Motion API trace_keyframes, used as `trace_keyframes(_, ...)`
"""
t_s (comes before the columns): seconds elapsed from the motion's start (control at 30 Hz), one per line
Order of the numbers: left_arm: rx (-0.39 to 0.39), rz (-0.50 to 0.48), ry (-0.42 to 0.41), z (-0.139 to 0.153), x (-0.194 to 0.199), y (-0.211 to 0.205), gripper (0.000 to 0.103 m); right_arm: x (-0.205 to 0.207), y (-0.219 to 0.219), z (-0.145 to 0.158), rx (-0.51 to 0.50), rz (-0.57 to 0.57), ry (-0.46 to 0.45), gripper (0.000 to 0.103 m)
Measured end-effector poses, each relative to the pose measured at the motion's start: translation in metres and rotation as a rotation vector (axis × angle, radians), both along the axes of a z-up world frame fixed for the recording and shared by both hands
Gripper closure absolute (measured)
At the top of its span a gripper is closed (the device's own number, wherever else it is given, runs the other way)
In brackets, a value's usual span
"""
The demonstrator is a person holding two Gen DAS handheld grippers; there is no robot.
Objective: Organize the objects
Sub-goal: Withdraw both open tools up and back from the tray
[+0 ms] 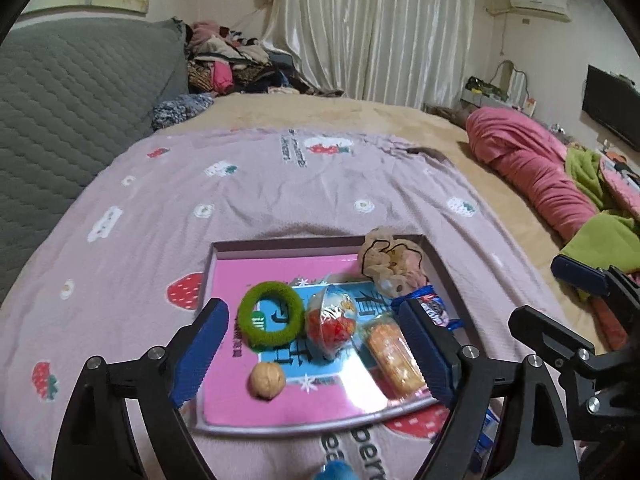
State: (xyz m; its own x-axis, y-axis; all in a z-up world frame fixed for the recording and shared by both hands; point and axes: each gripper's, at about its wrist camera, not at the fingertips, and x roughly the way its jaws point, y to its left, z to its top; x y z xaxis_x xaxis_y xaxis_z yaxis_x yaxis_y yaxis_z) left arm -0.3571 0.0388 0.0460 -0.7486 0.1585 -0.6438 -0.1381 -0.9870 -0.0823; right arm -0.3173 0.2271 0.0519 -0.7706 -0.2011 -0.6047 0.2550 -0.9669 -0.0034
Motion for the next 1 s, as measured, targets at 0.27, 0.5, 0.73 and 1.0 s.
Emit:
trace_keyframes(0.27, -0.006, 0.02, 0.029, 0.042, 0.056, -0.01, 0.014, 0.053, -0.003, 0.04, 0.026, -0.003, 0.039, 0.01)
trace_keyframes(0.5, -0.032, 0.036, 0.058, 0.077, 0.105, -0.018, 0.014, 0.099, -0.009, 0.072, 0.018, 0.006, 0.076, 0.007)
trace_keyframes(0.73, -0.061, 0.046, 0.057, 0.085, 0.149, -0.022, 0.014, 0.137, -0.013, 0.079, 0.057, 0.02, 0.069, 0.005)
trace_keyframes(1.0, -0.084, 0.03, 0.026, 0.071, 0.174, -0.017, 0.014, 0.163, -0.003, 0.064, 0.041, 0.0, 0.03, 0.005)
